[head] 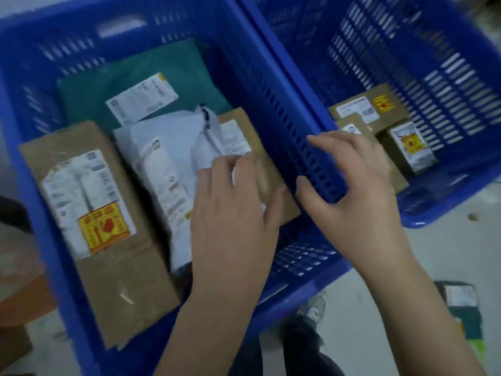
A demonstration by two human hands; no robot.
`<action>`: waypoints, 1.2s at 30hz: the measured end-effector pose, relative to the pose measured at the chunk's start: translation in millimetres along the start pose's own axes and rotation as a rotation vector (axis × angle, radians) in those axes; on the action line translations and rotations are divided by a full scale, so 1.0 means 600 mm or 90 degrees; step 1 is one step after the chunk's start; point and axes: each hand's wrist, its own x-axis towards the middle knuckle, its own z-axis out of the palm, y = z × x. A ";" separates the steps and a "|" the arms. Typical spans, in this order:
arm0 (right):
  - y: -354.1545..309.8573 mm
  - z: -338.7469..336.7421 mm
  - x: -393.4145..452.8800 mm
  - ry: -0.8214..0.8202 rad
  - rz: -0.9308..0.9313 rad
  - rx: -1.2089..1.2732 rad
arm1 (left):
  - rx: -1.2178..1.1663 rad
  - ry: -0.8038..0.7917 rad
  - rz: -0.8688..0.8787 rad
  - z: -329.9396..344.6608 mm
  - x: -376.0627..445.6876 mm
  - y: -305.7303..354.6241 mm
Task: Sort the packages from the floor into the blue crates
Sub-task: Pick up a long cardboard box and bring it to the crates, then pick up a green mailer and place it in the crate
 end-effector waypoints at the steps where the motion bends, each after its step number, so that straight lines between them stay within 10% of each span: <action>1: 0.027 -0.025 -0.004 0.021 0.024 0.000 | -0.012 -0.028 0.032 0.015 0.001 0.029; 13: 0.385 -0.202 -0.224 0.288 0.382 -0.025 | 0.108 -0.244 0.536 0.289 -0.113 0.315; 19: 0.581 -0.230 -0.399 0.180 0.600 -0.069 | 0.319 -0.547 0.612 0.507 -0.198 0.378; 36: 0.867 -0.207 -0.728 0.080 1.119 0.363 | 0.522 -0.784 0.578 0.868 -0.340 0.566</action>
